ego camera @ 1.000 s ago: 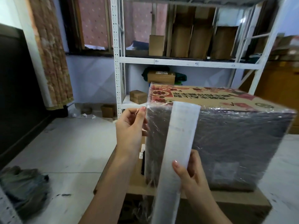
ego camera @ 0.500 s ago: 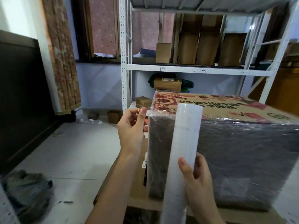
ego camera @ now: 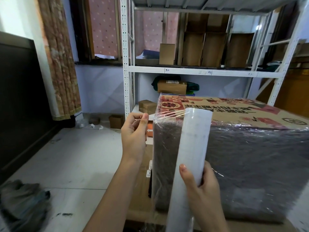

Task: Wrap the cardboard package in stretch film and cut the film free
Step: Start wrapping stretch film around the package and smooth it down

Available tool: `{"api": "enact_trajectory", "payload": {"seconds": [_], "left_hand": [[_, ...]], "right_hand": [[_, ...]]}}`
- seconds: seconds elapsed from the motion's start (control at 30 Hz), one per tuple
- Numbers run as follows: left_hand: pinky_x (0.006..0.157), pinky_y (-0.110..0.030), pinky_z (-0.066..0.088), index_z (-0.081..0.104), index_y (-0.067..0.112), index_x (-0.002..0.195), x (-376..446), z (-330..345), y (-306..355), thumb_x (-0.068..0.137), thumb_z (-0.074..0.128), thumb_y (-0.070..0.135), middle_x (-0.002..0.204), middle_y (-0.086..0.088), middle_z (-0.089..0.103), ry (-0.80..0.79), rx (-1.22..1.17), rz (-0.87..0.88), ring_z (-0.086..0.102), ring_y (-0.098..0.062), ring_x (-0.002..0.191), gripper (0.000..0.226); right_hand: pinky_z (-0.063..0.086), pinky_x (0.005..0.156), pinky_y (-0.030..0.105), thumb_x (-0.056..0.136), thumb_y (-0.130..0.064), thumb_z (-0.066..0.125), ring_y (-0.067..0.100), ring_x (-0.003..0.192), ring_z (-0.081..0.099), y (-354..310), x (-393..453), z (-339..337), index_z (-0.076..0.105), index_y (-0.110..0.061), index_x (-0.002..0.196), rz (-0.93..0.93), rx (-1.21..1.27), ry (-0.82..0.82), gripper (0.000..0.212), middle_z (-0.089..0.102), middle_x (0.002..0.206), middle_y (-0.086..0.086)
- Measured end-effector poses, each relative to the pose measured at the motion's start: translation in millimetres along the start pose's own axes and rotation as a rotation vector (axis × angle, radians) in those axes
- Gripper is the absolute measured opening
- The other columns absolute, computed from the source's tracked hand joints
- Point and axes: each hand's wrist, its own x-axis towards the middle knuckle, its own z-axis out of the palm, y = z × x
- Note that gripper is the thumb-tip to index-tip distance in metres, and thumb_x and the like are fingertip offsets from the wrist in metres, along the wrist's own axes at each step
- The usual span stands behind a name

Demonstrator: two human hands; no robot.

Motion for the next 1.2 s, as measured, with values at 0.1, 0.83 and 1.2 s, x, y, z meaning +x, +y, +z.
{"api": "enact_trajectory", "payload": {"seconds": [0.1, 0.83, 1.2], "left_hand": [[0.04, -0.007, 0.033, 0.051, 0.011, 0.083, 1.5, 3.0, -5.2, 0.098, 0.048, 0.013, 0.06, 0.006, 0.045, 0.011, 0.005, -0.001, 0.046, 0.002, 0.041, 0.016], [0.074, -0.01, 0.04, 0.06, 0.006, 0.094, 12.9, 2.8, 5.6, 0.095, 0.047, 0.005, 0.092, 0.0, 0.058, 0.26, 0.539, 0.47, 0.053, -0.014, 0.087, 0.013], [0.116, -0.034, 0.022, 0.019, 0.022, 0.15, -13.6, 15.4, -44.8, 0.101, 0.022, 0.042, 0.155, 0.002, 0.025, -0.232, 0.726, 0.704, 0.004, 0.004, 0.143, 0.053]], "right_hand": [[0.053, 0.074, 0.031, 0.049, -0.07, 0.066, 0.001, 0.08, 0.064, 0.9, 0.0, 1.7, 0.057, -0.033, 0.093, -0.001, -0.069, 0.043, 0.059, 0.068, 0.088, -0.014], [0.053, 0.079, 0.042, 0.049, -0.069, 0.059, 0.007, 0.084, 0.061, 0.0, -0.7, 7.3, 0.041, -0.041, 0.094, 0.032, -0.184, 0.027, 0.056, 0.057, 0.093, -0.016], [0.049, 0.058, 0.016, 0.044, -0.068, 0.058, -0.003, 0.079, 0.061, 0.0, 1.4, 3.8, 0.043, -0.033, 0.096, 0.004, -0.145, 0.014, 0.064, 0.059, 0.095, -0.016]]}}
